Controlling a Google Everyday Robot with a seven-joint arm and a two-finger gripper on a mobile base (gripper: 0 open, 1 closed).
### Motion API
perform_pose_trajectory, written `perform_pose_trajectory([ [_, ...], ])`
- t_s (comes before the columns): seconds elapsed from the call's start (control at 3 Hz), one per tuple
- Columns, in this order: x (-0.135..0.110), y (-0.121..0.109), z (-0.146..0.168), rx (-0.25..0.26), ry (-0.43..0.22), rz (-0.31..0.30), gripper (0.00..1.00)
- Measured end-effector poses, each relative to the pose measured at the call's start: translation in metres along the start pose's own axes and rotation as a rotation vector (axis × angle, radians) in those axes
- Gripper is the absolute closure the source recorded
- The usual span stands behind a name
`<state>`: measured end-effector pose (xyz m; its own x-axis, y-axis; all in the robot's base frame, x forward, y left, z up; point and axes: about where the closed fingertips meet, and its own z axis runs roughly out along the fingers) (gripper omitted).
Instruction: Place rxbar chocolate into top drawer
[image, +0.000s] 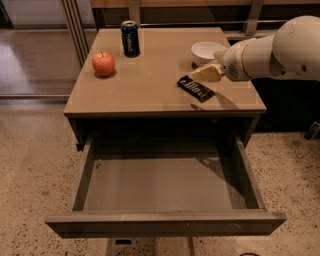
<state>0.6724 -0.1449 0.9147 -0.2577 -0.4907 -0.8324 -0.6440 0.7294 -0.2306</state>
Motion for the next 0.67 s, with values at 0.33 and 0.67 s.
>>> perform_pose_trajectory([
  [0.33,0.0,0.0,0.0,0.0,0.0,0.0,0.24],
  [0.67,0.005,-0.002,0.011,0.016,-0.01,0.007,0.12],
])
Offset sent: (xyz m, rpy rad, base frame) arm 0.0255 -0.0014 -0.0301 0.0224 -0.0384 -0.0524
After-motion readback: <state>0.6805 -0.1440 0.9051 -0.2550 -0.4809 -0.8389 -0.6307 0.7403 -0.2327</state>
